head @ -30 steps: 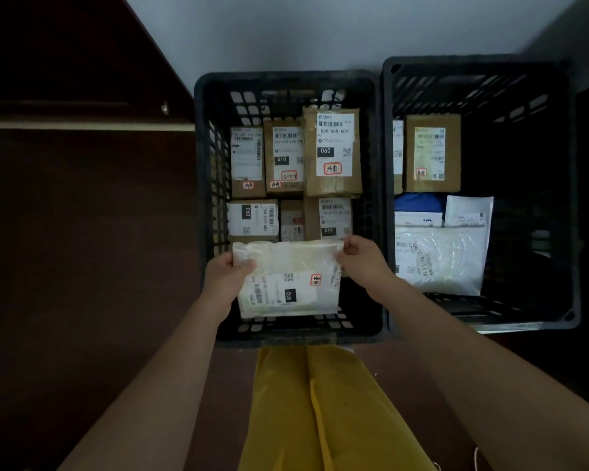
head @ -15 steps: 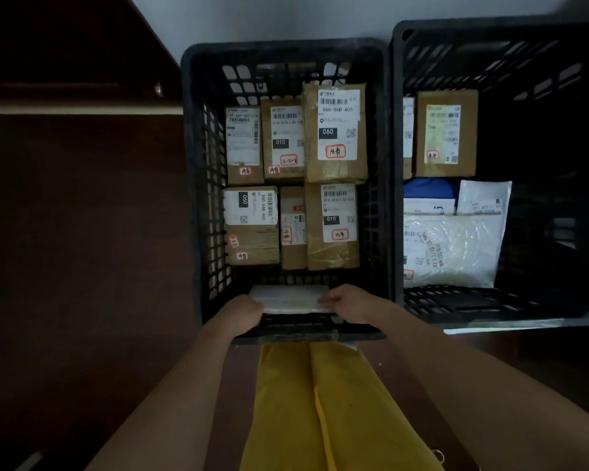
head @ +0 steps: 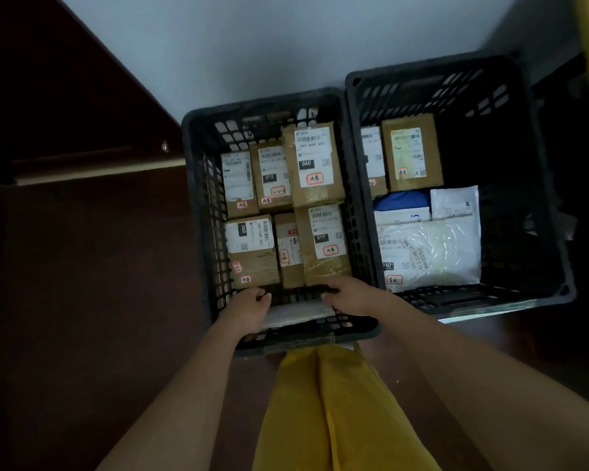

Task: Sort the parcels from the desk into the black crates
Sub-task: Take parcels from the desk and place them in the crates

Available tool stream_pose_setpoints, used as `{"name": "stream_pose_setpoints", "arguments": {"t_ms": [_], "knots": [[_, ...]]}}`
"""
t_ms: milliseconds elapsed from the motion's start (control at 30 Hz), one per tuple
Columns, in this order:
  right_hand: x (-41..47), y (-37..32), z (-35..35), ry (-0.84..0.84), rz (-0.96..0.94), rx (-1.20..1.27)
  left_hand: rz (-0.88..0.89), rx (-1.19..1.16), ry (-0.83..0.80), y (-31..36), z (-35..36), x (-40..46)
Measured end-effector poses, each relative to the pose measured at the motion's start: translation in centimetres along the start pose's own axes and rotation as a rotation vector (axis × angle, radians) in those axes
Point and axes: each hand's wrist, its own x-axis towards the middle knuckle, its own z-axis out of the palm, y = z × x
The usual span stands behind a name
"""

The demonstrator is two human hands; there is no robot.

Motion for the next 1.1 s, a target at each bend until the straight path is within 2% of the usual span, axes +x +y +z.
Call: {"name": "stream_pose_setpoints", "arguments": {"t_ms": [100, 200, 367, 567, 833, 1100], "knots": [[-3.0, -0.8, -0.4, 0.111, -0.112, 0.024, 0.142, 0.02, 0.044, 1.5, -0.9, -2.1], [-5.9, -1.1, -0.1, 0.294, -0.223, -0.033, 0.285, 0.101, 0.1, 3.1, -1.5, -4.2], [-11.7, -0.9, 0.6, 0.58, -0.134, -0.216, 0.369, 0.381, 0.255, 6.7, -2.2, -8.4], [-18.9, 1.6, -0.1, 0.828, -0.027, -0.323, 0.528, 0.581, 0.352, 13.4, -1.2, -14.4], [-28.5, 8.8, -2.9, 1.011, 0.113, -0.201, 0.727, 0.793, 0.377, 23.8, 4.8, -20.0], [-37.0, 21.4, -8.2, 1.114, 0.189, -0.065, 0.849, 0.896, 0.408, 37.0, 15.1, -23.9]]}}
